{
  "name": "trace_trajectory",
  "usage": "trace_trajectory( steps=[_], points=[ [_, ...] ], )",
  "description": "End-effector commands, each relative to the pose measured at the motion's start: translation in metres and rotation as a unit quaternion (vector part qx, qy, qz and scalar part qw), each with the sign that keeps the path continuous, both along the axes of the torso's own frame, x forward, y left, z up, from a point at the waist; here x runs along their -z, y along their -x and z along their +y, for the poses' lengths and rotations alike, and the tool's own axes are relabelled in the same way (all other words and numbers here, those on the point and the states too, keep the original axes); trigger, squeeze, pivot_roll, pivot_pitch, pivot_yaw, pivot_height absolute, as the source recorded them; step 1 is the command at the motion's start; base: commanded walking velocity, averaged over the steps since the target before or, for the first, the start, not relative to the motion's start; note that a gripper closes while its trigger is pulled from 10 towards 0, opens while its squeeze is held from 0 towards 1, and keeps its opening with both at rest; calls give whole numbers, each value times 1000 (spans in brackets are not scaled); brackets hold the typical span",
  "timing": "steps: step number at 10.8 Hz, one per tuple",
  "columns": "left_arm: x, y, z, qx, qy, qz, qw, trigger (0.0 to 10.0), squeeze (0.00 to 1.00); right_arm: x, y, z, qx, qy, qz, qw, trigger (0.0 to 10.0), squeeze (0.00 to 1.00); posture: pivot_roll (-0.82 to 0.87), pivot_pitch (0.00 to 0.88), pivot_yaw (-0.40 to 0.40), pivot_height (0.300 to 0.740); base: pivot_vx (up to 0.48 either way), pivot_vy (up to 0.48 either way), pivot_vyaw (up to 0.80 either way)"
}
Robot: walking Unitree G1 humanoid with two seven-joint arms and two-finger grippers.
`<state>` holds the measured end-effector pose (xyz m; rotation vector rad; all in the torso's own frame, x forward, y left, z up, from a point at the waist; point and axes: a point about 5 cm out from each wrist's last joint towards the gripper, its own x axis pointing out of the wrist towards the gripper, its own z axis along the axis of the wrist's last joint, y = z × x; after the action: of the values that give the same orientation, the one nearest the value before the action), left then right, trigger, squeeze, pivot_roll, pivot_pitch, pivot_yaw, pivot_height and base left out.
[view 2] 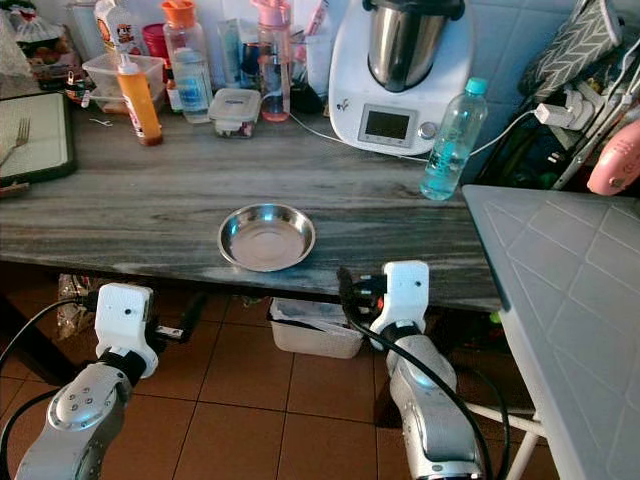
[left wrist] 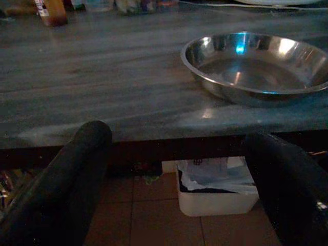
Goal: Setting the table
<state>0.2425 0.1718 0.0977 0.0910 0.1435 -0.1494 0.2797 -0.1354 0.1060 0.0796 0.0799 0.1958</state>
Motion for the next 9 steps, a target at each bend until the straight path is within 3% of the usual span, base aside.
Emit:
trace_trajectory(
  steps=[1, 3, 9],
  points=[
    [-2, 1, -1, 0, 3, -1, 1000, 10000, 0, -3, -2, -1, 3, 0, -7, 1000, 10000, 0, 147, 0, -36, 740, 0, 0, 0],
    [-3, 0, -1, 0, -1, 0, 1000, 10000, 0, -3, -4, -6, 20, 4, -1, 1000, 10000, 0, 143, 2, -36, 740, 0, 0, 0],
    [-3, -1, -4, 1, 2, 8, 1000, 10000, 0, 0, -4, -10, 24, 10, 3, 1000, 10000, 0, 143, 0, -37, 740, -281, 0, 0]
  ],
)
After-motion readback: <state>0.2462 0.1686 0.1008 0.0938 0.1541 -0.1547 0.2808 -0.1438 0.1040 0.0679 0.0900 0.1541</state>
